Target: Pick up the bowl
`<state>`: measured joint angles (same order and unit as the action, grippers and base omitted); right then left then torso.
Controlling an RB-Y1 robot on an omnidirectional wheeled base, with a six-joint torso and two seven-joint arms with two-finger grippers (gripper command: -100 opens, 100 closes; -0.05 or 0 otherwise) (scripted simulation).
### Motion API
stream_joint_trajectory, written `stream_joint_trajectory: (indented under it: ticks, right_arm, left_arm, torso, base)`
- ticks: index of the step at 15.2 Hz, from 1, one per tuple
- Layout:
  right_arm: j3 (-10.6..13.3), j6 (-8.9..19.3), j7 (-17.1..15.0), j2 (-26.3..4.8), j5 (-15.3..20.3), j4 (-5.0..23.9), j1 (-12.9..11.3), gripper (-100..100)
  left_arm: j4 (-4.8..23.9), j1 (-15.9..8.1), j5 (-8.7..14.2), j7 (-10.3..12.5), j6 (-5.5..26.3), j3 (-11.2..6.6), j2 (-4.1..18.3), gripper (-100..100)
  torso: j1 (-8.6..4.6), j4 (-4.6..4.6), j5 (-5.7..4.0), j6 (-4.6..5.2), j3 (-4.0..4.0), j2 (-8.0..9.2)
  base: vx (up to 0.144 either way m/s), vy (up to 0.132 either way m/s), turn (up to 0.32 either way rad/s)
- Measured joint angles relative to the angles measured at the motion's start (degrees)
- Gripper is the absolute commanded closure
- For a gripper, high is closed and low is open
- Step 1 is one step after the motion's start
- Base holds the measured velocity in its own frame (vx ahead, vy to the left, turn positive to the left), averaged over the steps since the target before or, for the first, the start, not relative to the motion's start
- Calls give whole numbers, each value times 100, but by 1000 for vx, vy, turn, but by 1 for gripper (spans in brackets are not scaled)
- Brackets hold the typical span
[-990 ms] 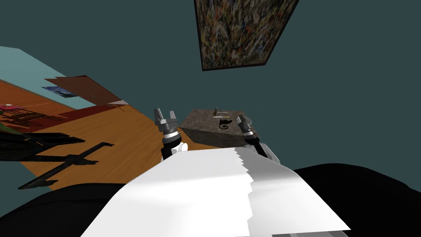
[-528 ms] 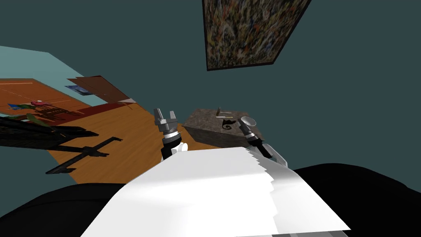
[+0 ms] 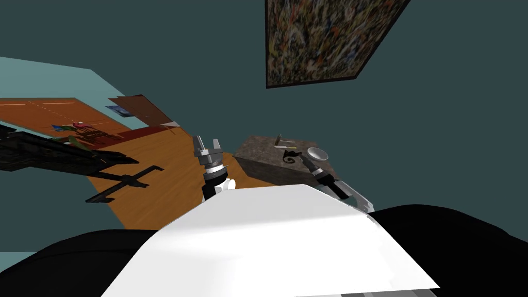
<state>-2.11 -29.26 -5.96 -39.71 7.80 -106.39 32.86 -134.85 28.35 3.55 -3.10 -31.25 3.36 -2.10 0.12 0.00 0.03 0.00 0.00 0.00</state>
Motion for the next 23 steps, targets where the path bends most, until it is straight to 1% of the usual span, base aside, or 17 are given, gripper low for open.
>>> stream_joint_trajectory:
  ticks: [2, 3, 5, 7, 8, 9, 11, 12, 16, 18, 21, 23]
  right_arm:
    - [21, -11, 7, -244, 57, 219, 41, -100]
    - [21, -9, 7, -332, 70, 255, 61, -100]
    - [41, -32, 19, -556, 128, 491, 102, -100]
    - [40, 4, -4, -796, 159, 606, 133, -100]
    - [43, -8, -13, -936, 179, 741, 142, -100]
    - [47, -18, -11, -1028, 194, 793, 157, -100]
    - [63, -23, 4, -1262, 254, 989, 220, -100]
    - [66, -16, 6, -1359, 267, 1029, 232, -100]
    - [58, -19, 2, -1830, 348, 1354, 368, -100]
    - [104, -8, -5, -2051, 392, 1537, 339, -100]
    - [128, 25, -7, -2393, 455, 1762, 401, -100]
    - [146, -30, -3, -2643, 503, 2024, 437, -100]
  left_arm:
    - [0, 0, 0, 0, 0, 0, 0, 0]
    - [0, 0, 0, 0, 0, 0, 0, 0]
    - [0, 0, 0, 0, 0, 0, 0, 0]
    - [0, -1, 0, 0, 0, 0, 0, 0]
    - [0, 0, 0, 0, 0, 0, 0, 0]
    - [0, 0, 0, 0, 0, 0, 0, 0]
    - [0, 0, 0, 0, 0, 0, 0, 0]
    - [0, 0, 0, 0, 0, 0, 0, 0]
    - [0, 0, 0, 0, 0, 0, 0, 0]
    - [0, 0, 0, 0, 0, 0, 0, 0]
    - [0, 0, 0, 0, 0, 0, 0, 0]
    - [0, 0, 0, 0, 0, 0, 0, 0]
  torso:
    - [2, -1, 1, -2, -2, -4]
    - [2, -1, 1, 0, -2, -3]
    - [3, 0, 1, -2, -1, -1]
    - [3, 0, 1, -3, 0, -1]
    - [3, 0, 1, -2, -1, -2]
    - [2, 0, 1, 0, -1, -2]
    - [5, -1, 1, -2, -2, -3]
    - [3, -1, 1, 0, -2, -3]
    - [4, -1, 1, -3, -3, -5]
    - [2, -1, 1, 0, -3, -5]
    - [2, -1, 1, 0, -2, -4]
    - [5, -1, 2, -3, -4, -6]
  base:
    - [12, 42, 104]
    - [4, 42, 129]
    - [0, 42, 94]
    - [7, 46, 164]
    - [11, 34, 43]
    - [11, 48, 145]
    - [11, 44, 98]
    - [13, 49, 130]
    - [18, 44, 128]
    - [14, 33, 103]
    - [15, 40, 114]
    - [18, 37, 107]
